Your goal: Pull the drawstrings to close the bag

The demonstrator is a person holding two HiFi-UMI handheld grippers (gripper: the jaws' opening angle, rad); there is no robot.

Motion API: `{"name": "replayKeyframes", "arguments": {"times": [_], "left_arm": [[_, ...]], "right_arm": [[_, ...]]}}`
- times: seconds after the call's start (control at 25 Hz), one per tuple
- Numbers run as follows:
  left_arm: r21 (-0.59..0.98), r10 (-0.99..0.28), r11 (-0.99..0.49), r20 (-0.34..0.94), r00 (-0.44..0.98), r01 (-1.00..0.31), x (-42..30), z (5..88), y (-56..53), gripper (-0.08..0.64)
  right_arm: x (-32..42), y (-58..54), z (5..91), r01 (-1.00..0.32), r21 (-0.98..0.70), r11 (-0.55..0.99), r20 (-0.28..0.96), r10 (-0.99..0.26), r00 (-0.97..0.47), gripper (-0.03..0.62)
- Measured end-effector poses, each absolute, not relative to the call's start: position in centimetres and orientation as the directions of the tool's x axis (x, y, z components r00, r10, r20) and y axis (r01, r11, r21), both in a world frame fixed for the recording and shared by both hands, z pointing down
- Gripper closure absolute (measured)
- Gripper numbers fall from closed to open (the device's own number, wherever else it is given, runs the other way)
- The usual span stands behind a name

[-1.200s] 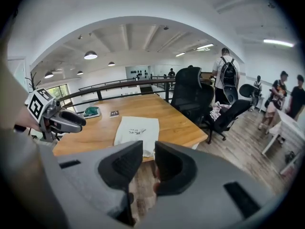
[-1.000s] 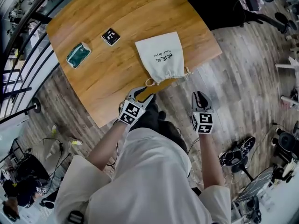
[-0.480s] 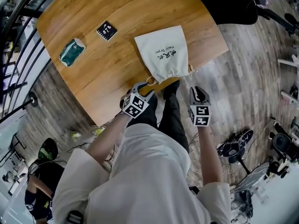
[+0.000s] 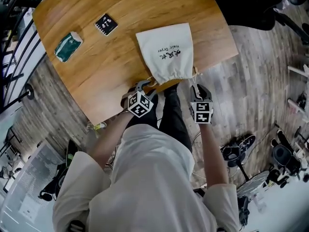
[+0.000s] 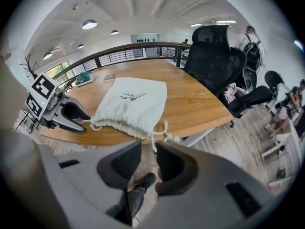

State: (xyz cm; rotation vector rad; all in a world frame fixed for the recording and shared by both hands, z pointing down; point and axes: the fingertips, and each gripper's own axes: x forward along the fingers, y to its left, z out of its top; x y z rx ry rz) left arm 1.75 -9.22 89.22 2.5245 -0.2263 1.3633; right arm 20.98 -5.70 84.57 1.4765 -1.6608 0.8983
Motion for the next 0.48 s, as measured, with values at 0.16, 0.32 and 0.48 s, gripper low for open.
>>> {"name": "replayKeyframes", "arguments": {"times": [0.16,0.32,0.48], "left_arm": [[0.139,-0.038,-0.946,0.849,0.526,-0.293,1.8,90.0,-9.6,0.443],[0.124,-0.068,-0.935,0.855,0.513,-0.331,1.6,90.2,-10.1,0.503],[0.11,-0.093,-0.928,0.858,0.505,-0.357,1.6,90.1,-10.7,0.549]], "right_arm": [[21.0,-6.3,85.5,-0.991,-0.037,0.13,0.876,-0.472,-0.094,0.497],[20.9,-6.8,86.4,-0.989,-0.042,0.144,0.881,-0.462,-0.105,0.482],[21.0,-7.4,87.6,-0.987,-0.028,0.159,0.888,-0.449,-0.097,0.48]]}}
